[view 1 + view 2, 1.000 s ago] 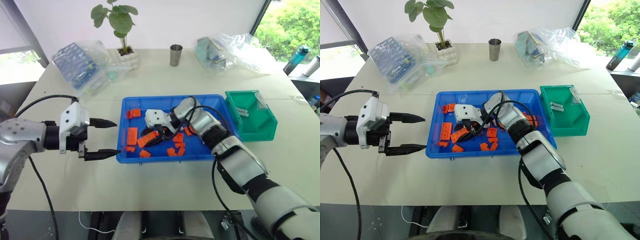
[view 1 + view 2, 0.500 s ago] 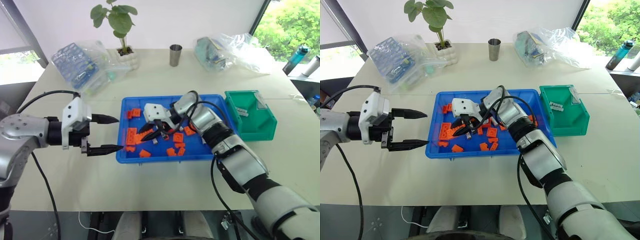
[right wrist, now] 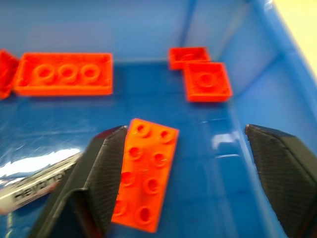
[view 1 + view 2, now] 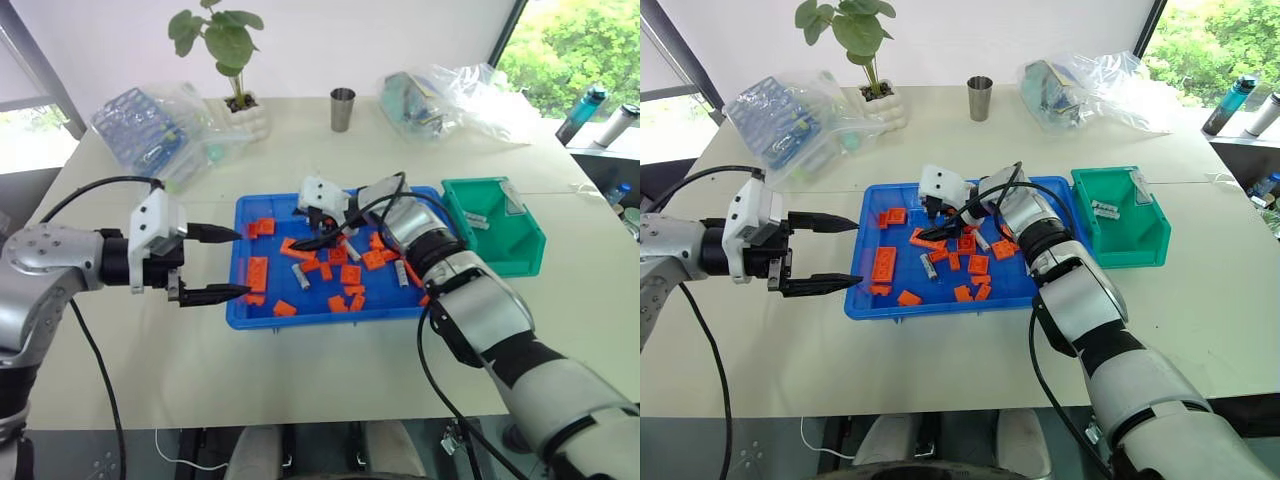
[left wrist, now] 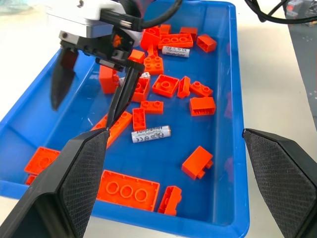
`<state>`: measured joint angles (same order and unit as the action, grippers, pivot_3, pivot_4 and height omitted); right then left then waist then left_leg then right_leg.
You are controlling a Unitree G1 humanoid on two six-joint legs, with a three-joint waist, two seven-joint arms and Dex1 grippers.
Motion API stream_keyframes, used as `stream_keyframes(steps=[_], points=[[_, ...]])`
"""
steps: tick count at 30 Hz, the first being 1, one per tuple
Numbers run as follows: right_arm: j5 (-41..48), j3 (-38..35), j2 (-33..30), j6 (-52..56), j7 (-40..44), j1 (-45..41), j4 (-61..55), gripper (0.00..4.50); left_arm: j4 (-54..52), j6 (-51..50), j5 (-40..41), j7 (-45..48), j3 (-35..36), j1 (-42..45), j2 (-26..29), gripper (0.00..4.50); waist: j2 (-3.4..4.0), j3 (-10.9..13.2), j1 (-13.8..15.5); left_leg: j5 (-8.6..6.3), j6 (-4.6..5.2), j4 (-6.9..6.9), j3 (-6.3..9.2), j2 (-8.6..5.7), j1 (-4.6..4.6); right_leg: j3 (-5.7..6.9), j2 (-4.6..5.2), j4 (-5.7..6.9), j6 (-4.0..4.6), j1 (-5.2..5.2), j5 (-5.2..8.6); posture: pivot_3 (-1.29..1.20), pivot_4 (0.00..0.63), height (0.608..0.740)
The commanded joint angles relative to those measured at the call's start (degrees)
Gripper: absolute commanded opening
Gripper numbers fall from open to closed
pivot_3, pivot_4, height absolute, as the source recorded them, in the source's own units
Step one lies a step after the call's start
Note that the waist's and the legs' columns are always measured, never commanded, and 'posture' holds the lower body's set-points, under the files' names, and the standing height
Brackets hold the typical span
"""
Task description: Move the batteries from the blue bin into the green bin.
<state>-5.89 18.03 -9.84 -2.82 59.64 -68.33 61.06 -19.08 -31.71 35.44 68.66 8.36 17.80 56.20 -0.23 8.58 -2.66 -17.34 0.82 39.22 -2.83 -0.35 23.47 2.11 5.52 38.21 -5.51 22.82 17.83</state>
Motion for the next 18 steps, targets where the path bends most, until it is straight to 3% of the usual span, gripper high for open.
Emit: stream_keyframes(steps=[1,6,10,13,18], points=[[1.9,-3.1,-1.4,3.5,-0.6,-0.6,-8.7,3.65,-0.6,0.5,0.2,0.1,0.1,1.0,0.0,4.5,0.02,0.0,0.0,0.0,0.0,0.0,0.0,0.0,0.0,0.0,0.0,0.0,0.0,0.0,0.0,0.0,0.15,0.716],[8.3,-4.1,-8.8,33.2,5.0,12.1,-44.4,3.65,-0.9,0.5,0.7,0.9,-0.4,0.7,-0.1,4.5,0.02,0.0,0.7,-0.02,0.03,0.01,0.09,-0.01,0.02,0.02,0.04,0.0,0.0,-0.07,0.0,0.0,0.15,0.716],[15.5,-5.0,-11.3,61.5,1.8,22.3,-66.6,3.65,-0.2,2.0,-0.6,2.4,-1.6,0.7,-0.2,4.5,0.01,0.0,1.1,-0.04,0.06,0.01,0.11,-0.01,0.04,0.01,0.07,-0.02,0.0,-0.09,0.0,0.0,0.15,0.716],[18.3,-6.4,-10.2,71.2,-2.7,26.2,-72.5,3.65,0.4,3.0,-1.4,2.6,-2.5,0.9,-0.7,4.5,0.04,0.0,0.8,-0.01,0.02,0.02,0.06,0.0,0.02,-0.03,0.07,-0.05,0.01,-0.02,0.0,0.0,0.15,0.716],[20.2,-7.3,-8.2,76.0,-9.4,27.2,-72.7,3.65,1.1,3.7,-1.6,3.6,-3.3,1.6,-0.9,4.5,0.04,0.0,0.6,0.01,-0.02,0.01,0.06,0.02,0.0,-0.03,0.05,-0.04,0.01,-0.01,0.0,0.0,0.15,0.716]])
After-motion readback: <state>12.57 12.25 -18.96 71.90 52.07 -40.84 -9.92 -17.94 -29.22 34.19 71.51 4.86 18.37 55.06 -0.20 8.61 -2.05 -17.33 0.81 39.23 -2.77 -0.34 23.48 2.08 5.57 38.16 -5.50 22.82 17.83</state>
